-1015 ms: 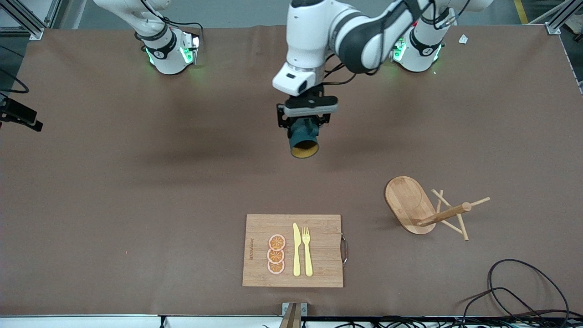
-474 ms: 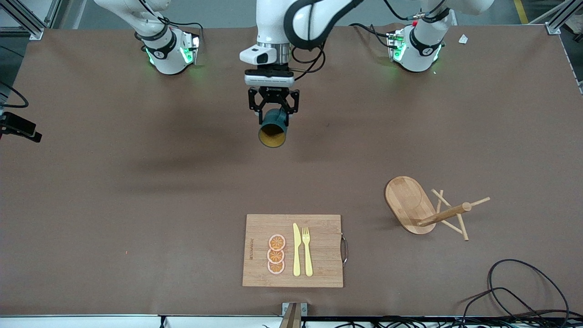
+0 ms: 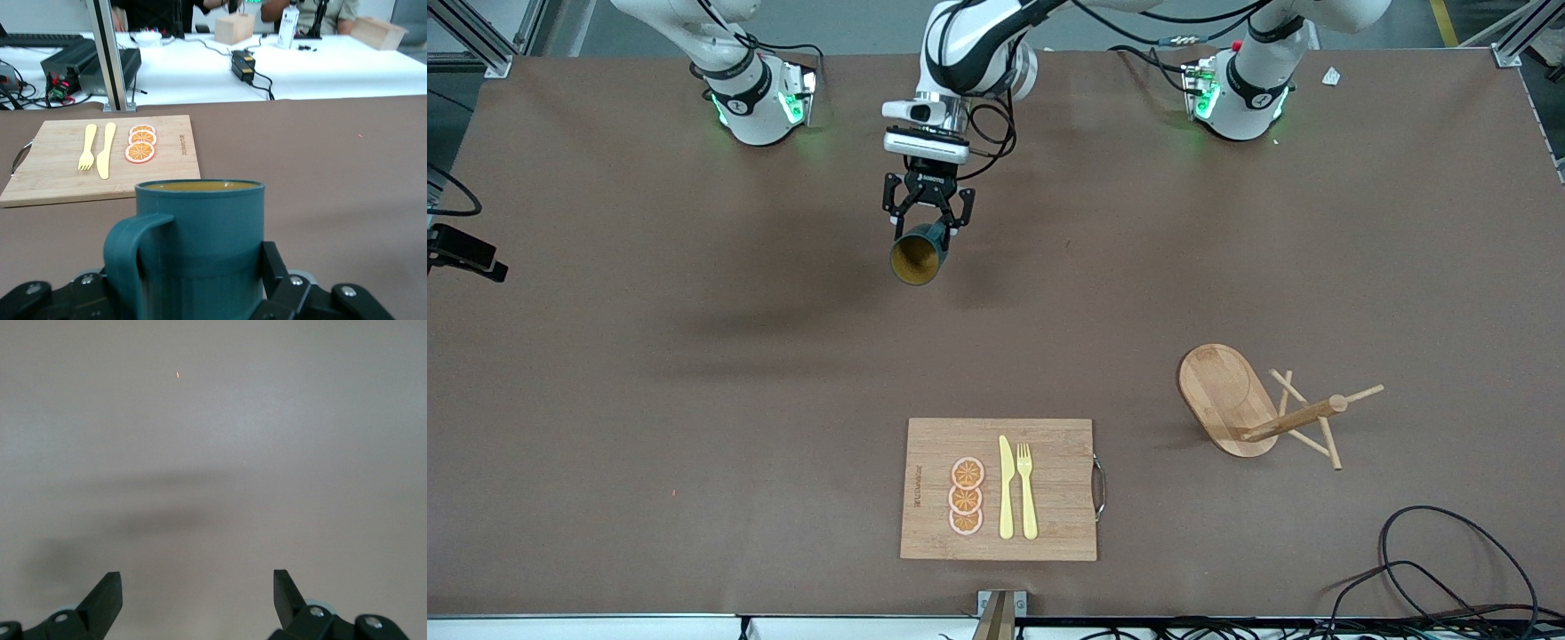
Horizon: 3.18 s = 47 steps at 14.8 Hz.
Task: Transfer cup from left to right arm and place
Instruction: 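Carry the teal mug toward the table middle with the left gripper, then reach the right gripper to the mug while the left gripper holds it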
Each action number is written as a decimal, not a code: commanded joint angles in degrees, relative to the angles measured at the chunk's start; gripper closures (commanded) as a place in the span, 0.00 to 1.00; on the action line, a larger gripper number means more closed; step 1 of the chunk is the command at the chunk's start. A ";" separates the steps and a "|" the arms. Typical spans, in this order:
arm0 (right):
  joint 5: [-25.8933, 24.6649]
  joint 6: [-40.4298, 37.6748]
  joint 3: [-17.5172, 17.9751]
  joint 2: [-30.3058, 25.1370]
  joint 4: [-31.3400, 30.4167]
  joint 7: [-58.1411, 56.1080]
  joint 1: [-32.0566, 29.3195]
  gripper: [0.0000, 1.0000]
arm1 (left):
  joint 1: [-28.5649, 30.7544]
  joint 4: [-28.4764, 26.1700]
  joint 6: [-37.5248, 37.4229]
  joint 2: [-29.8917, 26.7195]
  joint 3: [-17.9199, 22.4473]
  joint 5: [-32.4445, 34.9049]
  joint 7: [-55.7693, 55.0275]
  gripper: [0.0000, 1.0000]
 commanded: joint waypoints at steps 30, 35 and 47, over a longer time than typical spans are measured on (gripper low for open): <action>1.02 7.41 1.06 7.06 -3.38 40.85 12.21 0.00 | -11.54 6.07 -21.98 14.78 2.99 -0.69 -1.53 0.00; 0.94 8.11 1.06 8.29 -3.99 51.22 16.96 0.00 | -4.45 7.91 -21.71 9.60 -5.07 -11.91 6.10 0.00; 6.53 23.57 1.15 8.29 -17.17 76.37 28.56 0.00 | 44.78 12.91 -21.63 3.87 -44.81 -32.58 52.40 0.00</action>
